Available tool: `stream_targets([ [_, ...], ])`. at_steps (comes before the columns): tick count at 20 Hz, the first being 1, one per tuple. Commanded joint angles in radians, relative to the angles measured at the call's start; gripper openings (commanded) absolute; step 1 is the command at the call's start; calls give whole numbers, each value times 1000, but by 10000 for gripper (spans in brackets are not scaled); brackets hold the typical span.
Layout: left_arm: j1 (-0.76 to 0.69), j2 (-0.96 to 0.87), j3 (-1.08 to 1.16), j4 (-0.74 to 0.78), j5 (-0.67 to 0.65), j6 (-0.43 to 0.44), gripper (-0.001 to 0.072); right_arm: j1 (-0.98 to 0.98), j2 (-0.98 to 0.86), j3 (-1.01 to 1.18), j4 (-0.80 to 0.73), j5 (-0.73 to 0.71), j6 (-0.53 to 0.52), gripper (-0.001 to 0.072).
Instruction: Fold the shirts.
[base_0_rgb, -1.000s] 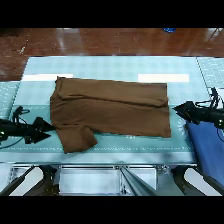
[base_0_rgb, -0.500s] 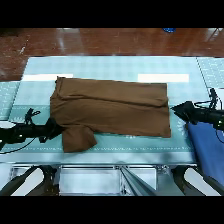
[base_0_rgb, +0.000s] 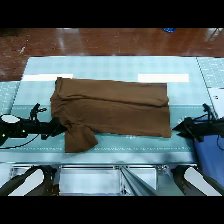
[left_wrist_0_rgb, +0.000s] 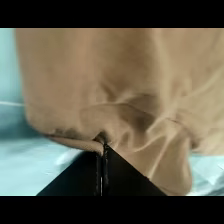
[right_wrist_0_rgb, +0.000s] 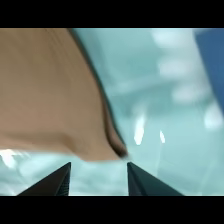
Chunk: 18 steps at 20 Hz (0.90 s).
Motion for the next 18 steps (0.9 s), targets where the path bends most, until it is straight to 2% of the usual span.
stream_targets([
  [1,-2,-1,9,-14,-24,7,18,55,-9,-62,-44,31,43,407],
  [5,-2,-1,9,-14,-24,6,18,100,-95,-64,5,-82,52,407],
  [10,-2,-1,9,-14,-20,7,18,100,-162,-63,217,-261,14,406],
  [11,-2,-1,9,-14,-20,7,18,100,-176,-63,261,-262,-23,373],
  [12,-2,-1,12,-15,-22,7,18,100,-186,-63,308,-241,-78,214],
  [13,-2,-1,26,-14,-33,9,19,100,-187,-61,358,-216,-158,18],
  [15,7,-1,98,-14,-69,26,18,99,-187,-15,376,-141,-202,23],
  [18,10,-3,274,-14,-71,50,18,100,-187,138,359,-62,-177,23],
])
